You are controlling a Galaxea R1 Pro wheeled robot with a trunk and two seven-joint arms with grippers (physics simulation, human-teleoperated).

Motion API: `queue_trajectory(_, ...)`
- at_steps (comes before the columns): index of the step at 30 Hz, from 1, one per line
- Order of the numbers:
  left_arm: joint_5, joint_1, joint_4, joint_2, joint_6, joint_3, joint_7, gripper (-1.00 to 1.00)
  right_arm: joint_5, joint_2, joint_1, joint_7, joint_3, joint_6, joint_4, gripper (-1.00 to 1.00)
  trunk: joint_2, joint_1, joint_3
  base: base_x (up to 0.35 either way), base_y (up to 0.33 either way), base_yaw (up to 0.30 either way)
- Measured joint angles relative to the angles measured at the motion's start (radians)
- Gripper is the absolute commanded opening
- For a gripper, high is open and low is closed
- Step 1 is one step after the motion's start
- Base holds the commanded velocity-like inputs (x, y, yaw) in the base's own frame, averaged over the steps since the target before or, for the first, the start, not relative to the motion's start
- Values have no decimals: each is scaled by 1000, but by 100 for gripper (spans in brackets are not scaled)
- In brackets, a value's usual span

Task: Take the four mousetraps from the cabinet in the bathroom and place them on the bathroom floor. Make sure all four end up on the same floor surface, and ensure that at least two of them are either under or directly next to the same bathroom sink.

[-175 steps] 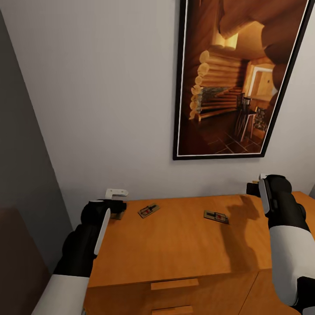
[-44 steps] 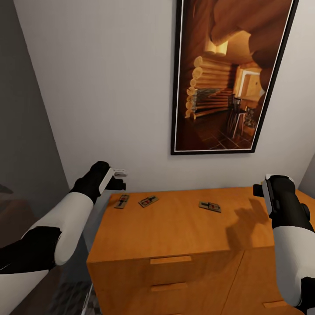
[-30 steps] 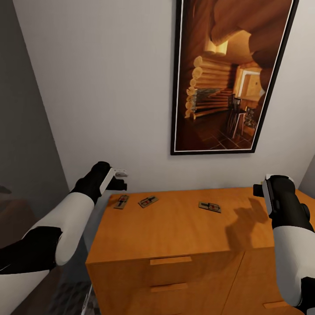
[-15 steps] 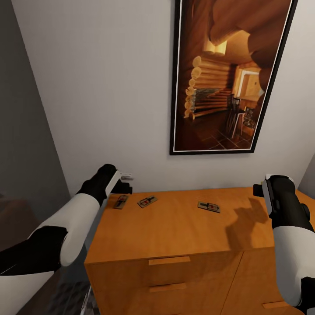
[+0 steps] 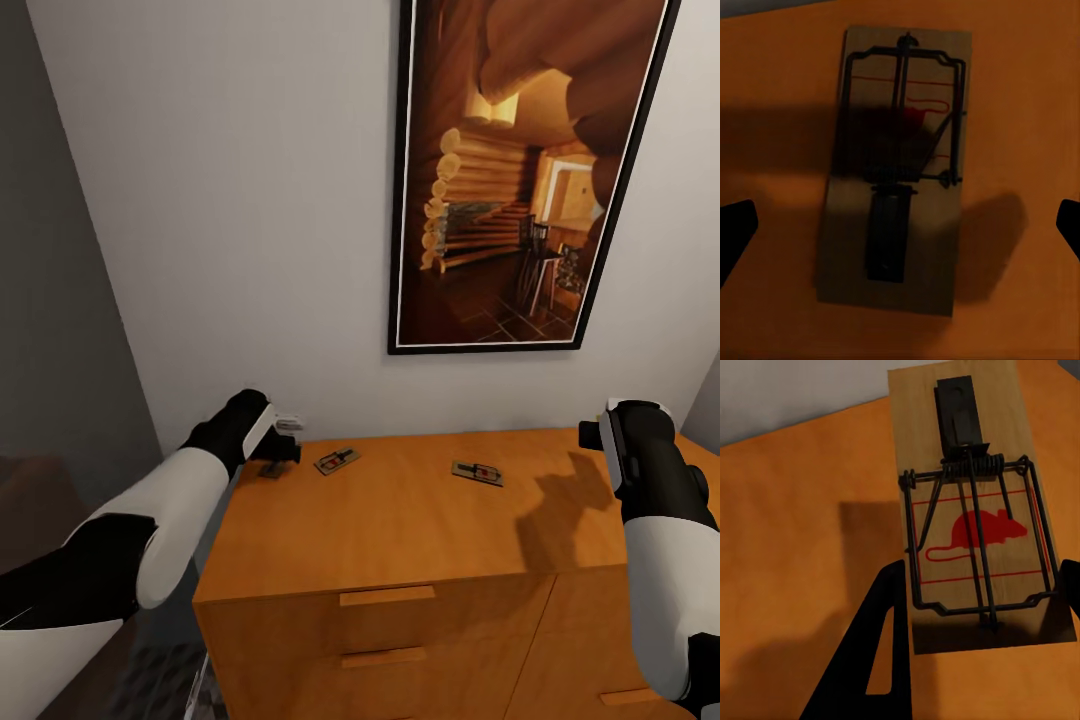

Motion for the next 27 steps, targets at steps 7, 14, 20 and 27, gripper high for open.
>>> queue_trajectory(7, -1, 0, 5, 1, -1, 0, 0, 100, 0, 0, 0, -1, 0, 0, 1, -100, 0, 0, 0, 0, 0, 0)
queue_trajectory(14, -1, 0, 2, 1, 0, 0, 3, 100, 0, 0, 0, -2, 0, 0, 11, -100, 0, 0, 0, 0, 0, 0)
queue_trajectory(20, 0, 0, 9, 1, 0, 0, 4, 100, 0, 0, 0, -2, 0, 0, 23, -100, 0, 0, 0, 0, 0, 0)
queue_trajectory(27, 2, 0, 16, 1, 0, 0, 5, 100, 0, 0, 0, -2, 0, 0, 27, -100, 0, 0, 0, 0, 0, 0)
